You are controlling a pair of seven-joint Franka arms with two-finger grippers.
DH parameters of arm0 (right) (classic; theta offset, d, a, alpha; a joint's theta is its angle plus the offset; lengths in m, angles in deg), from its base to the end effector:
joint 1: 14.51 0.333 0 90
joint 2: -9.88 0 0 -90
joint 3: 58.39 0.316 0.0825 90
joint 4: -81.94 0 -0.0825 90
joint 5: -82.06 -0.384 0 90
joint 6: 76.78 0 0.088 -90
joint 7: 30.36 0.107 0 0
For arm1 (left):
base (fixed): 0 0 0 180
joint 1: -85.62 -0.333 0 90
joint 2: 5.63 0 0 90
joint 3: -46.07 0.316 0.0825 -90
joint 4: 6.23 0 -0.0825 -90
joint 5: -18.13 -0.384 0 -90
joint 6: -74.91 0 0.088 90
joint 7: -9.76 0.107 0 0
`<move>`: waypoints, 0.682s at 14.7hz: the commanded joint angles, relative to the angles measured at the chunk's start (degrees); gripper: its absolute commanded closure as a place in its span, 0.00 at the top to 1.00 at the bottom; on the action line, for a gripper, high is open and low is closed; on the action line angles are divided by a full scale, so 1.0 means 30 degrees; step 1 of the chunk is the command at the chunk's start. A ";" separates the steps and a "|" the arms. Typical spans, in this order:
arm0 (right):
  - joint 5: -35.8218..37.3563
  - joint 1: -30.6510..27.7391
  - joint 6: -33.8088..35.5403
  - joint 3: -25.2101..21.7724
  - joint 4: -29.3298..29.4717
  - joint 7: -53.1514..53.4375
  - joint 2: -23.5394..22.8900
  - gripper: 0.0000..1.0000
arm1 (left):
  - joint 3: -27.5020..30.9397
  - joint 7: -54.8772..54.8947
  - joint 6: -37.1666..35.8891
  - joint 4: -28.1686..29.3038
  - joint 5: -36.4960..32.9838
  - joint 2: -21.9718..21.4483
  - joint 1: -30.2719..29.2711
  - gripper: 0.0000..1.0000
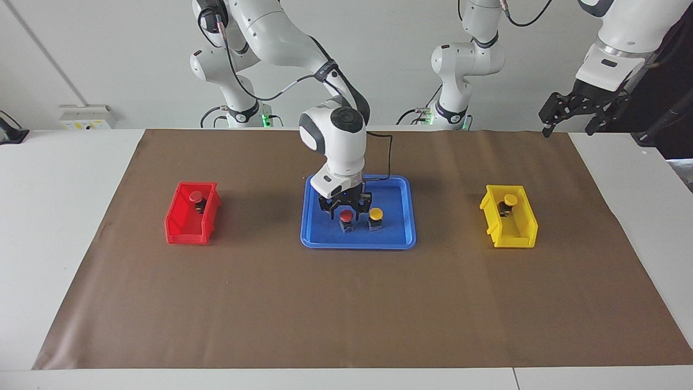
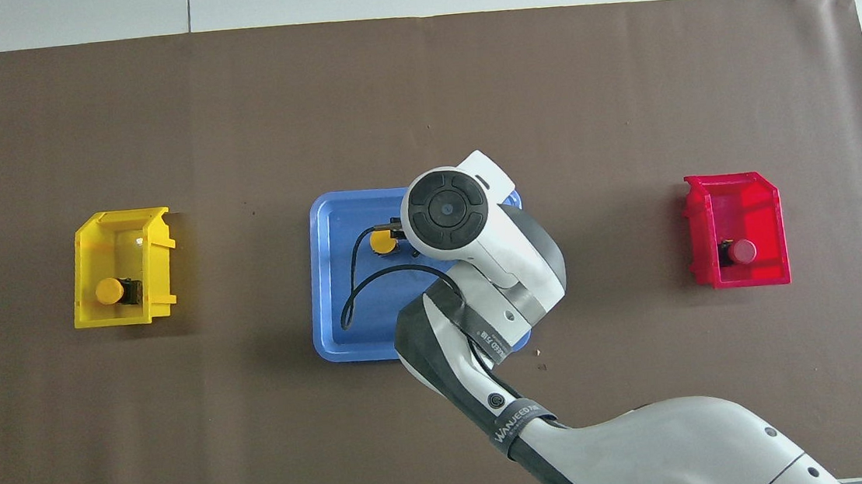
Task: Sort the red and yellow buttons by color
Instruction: 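Carry the red button toward the red bin while the left gripper reaches the tray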
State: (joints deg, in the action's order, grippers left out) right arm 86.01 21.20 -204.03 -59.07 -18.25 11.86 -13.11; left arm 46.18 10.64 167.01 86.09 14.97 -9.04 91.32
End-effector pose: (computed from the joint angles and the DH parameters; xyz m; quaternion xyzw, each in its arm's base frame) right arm 0.5424 0.3784 0.3502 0.9980 -0.0422 0.0467 0.0017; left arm 0.5377 -0.0469 0.6414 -0.9976 0.0566 -0.0289 0.0263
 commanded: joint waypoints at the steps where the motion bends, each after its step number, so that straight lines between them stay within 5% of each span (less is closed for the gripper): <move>1: 0.0327 -0.0039 -0.0471 0.0020 -0.0674 -0.0303 0.0487 0.56 | 0.0169 -0.2305 0.4093 0.4052 0.0351 -0.0447 0.1784 1.00; 3: 0.0327 -0.0009 -0.0471 0.0049 -0.0674 -0.0332 0.0487 0.42 | 0.0169 -0.3946 0.5242 0.4267 0.0351 0.0456 0.2928 1.00; 5: 0.0268 -0.0155 -0.0151 0.0049 -0.0267 -0.0595 0.0458 0.17 | 0.0199 -0.5530 0.5918 0.4238 0.0351 0.1045 0.3956 1.00; 8: 0.0297 -0.0475 0.1834 -0.0067 0.1370 -0.1440 0.0456 0.14 | 0.0199 -0.7724 0.7379 0.4092 0.0263 0.2535 0.5449 1.00; 10: 0.0035 -0.2315 0.4149 -0.0038 0.1846 -0.4389 0.2001 0.14 | 0.0257 -1.0008 0.8495 0.3946 -0.0028 0.3737 0.6941 1.00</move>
State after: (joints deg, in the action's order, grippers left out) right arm 86.07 19.63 -197.37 -59.80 -14.00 6.30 -11.83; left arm 45.91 -13.51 189.13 98.48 15.45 -1.33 107.89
